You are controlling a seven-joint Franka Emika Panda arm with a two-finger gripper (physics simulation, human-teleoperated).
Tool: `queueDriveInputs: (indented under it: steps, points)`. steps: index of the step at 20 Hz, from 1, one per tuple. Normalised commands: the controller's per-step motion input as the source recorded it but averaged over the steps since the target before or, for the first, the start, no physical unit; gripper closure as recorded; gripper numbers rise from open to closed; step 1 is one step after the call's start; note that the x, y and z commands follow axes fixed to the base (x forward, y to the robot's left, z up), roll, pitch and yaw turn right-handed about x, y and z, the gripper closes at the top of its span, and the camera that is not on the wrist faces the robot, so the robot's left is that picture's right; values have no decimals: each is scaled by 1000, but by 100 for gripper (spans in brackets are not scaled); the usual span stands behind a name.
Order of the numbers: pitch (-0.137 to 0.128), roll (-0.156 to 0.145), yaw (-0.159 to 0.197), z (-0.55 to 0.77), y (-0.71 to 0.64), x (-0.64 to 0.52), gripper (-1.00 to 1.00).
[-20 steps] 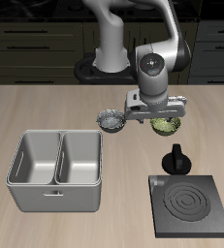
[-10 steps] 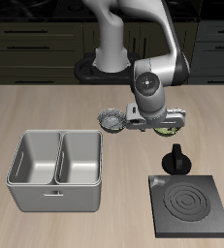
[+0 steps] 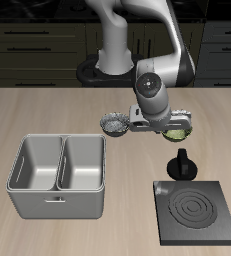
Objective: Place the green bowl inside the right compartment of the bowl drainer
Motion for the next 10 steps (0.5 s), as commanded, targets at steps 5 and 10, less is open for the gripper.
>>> queueDriveInputs:
  steps: [5, 10]
  points:
    - [-15, 0, -6, 96, -49, -6, 100]
    - [-49, -18, 16, 254, -150, 0, 100]
